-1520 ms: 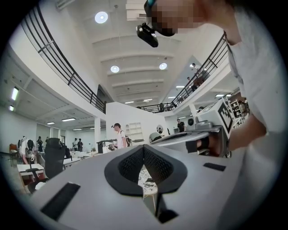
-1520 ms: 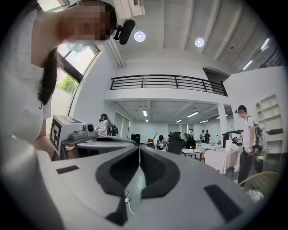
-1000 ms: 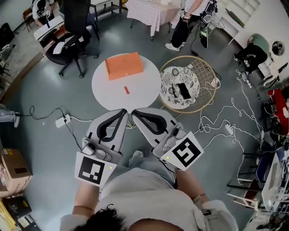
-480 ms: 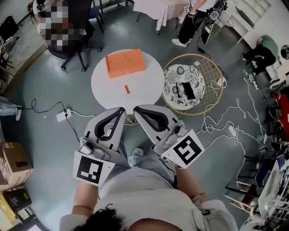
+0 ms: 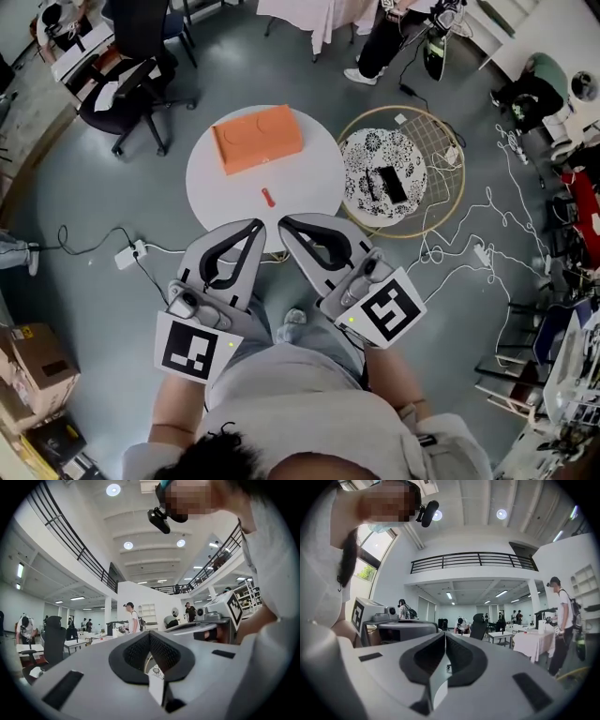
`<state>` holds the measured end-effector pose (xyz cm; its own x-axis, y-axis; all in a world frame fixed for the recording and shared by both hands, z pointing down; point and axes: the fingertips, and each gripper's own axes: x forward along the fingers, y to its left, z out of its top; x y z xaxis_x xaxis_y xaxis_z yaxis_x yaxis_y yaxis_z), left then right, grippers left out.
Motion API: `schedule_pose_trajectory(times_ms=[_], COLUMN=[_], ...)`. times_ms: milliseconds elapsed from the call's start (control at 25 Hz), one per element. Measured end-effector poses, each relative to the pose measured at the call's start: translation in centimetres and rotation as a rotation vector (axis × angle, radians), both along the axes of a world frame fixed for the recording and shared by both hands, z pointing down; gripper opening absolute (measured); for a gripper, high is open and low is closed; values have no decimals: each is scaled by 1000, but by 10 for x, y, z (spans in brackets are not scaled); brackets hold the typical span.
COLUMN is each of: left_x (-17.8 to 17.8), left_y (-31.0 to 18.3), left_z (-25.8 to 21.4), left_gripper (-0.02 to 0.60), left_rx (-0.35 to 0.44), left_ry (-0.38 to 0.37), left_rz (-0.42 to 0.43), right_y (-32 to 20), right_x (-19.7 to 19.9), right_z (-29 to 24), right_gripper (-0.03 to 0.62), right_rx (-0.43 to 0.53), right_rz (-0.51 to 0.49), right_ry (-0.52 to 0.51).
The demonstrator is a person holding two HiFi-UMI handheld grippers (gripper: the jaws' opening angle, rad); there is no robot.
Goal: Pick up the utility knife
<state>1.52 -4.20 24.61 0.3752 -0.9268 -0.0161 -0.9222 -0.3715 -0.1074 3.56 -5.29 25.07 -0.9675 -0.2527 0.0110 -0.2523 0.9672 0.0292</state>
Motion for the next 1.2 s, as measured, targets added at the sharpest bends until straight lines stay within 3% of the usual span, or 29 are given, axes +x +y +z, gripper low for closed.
schedule_pose_trajectory(times_ms=[720, 1200], left_x=[-114, -116], left_y=[-73, -110], left_z=[12, 28], left_gripper=[11, 11], left_rx=[-18, -47], left_ry=[-6, 29], left_rz=[227, 339], right_y=[-67, -107], right_x=[-121, -111], right_z=[15, 61], right_gripper=[8, 8], right_rx=[-21, -79], right_rz=[179, 336], right_ry=[44, 129])
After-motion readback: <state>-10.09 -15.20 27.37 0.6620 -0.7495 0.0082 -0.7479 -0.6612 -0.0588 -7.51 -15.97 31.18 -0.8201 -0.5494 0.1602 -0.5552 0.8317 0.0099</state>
